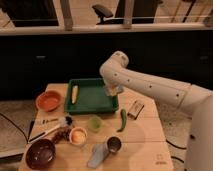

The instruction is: Wipe tray with sponge

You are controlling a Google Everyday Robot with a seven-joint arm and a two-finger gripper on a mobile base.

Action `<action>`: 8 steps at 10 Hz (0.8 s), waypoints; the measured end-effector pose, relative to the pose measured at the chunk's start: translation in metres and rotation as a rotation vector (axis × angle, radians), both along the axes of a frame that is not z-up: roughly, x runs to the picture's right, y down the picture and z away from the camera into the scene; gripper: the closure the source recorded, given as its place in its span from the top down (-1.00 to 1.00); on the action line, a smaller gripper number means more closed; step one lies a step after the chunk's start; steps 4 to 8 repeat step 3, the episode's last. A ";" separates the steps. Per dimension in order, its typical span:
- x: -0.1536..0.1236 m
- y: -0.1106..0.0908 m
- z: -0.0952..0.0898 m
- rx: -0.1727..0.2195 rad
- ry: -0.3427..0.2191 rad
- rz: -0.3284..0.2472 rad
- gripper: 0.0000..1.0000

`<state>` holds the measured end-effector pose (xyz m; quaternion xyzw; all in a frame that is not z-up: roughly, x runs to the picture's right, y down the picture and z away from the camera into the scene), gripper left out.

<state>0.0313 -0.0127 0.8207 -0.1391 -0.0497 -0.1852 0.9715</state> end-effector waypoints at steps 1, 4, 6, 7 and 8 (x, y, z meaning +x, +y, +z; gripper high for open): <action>0.000 0.001 0.006 -0.001 0.002 -0.006 -1.00; -0.002 0.000 0.015 -0.002 0.003 -0.022 -1.00; -0.002 0.000 0.015 -0.002 0.003 -0.022 -1.00; -0.002 0.000 0.015 -0.002 0.003 -0.022 -1.00; -0.002 0.000 0.015 -0.002 0.003 -0.022 -1.00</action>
